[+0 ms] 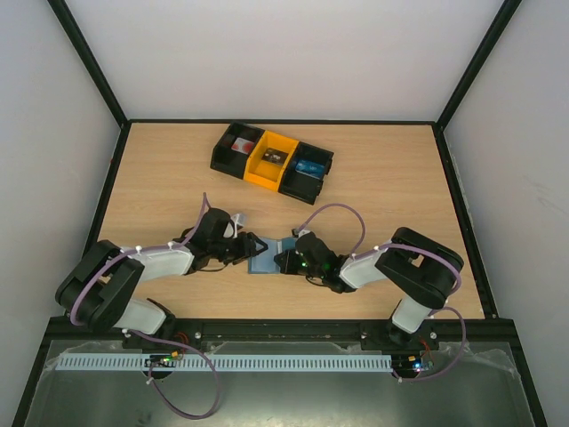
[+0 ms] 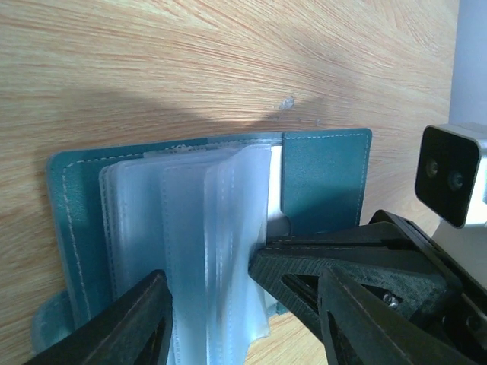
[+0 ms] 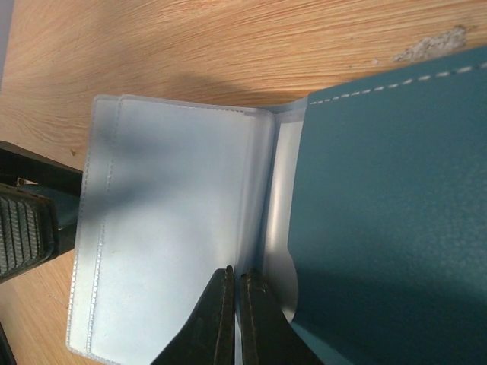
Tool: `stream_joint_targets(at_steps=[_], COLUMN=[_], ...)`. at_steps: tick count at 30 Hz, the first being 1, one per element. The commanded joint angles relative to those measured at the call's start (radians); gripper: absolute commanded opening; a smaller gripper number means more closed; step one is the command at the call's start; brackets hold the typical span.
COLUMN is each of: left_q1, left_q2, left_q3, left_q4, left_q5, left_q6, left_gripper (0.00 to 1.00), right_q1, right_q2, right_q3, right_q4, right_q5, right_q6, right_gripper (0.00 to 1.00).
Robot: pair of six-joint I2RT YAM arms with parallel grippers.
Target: Take the credit cards out of the card holder
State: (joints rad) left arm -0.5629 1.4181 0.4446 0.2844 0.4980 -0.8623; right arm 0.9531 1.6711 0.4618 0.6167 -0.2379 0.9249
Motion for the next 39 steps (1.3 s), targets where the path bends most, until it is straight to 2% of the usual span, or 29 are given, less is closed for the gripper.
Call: stream_joint_targets(at_steps=[1,4,7,10,14,17,19,25,30,37,39], left_q1=[-0.005,-0.005,-0.006,-0.005,-0.005,-0.005,-0.005,-0.005,-0.005,-0.006,-0.006], left_q2=[0.013,0.013,0.002,-0.008,-0.006,-0.008,-0.01,-0.014,-0.005,0.0,-0.003], left_q3=[0.001,-0.006,-0.009,-0.008,-0.004,-0.004,0.011,0.052,0.061,0.081,0.08], left_q4=[0.042,0.074,0.101,0.104,0.106,0.101,0.062,-0.035,-0.043,-0.068,-0.038], left_q5=[0.038,0.062,0.073,0.075,0.083,0.086,0.073,0.051,0.058,0.067,0.085], left_q6=[-0.014,-0.032,-0.051,-0.052,-0.052,-0.05,-0.026,0.031,0.037,0.046,0.025], left_gripper=[0.52,0.44,0.27,0.14,0.03,0.02,0.02,0.02,0.02,0.02,0.11], right_q1=[0.001,0.001,0.001,0.001,0.001,0.001,0.001,0.001,-0.001,-0.005,-0.005], right_q2=[0.043,0.043,0.042,0.042,0.041,0.028,0.006,-0.142,-0.211,-0.21,-0.194], right_q3=[-0.023,-0.023,-0.024,-0.027,-0.032,-0.033,-0.03,-0.01,-0.003,-0.034,-0.049], right_q4=[-0.037,-0.034,-0.033,-0.026,-0.007,0.0,-0.022,-0.213,-0.337,-0.353,-0.329], right_q5=[-0.009,-0.009,-0.01,-0.013,-0.026,-0.035,-0.035,0.049,0.15,0.199,0.19], right_q6=[0.005,0.005,0.006,0.008,0.014,0.018,0.017,-0.037,-0.097,-0.111,-0.106], right_gripper=[0.03,0.03,0.03,0.03,0.03,0.06,0.11,0.17,0.16,0.12,0.11])
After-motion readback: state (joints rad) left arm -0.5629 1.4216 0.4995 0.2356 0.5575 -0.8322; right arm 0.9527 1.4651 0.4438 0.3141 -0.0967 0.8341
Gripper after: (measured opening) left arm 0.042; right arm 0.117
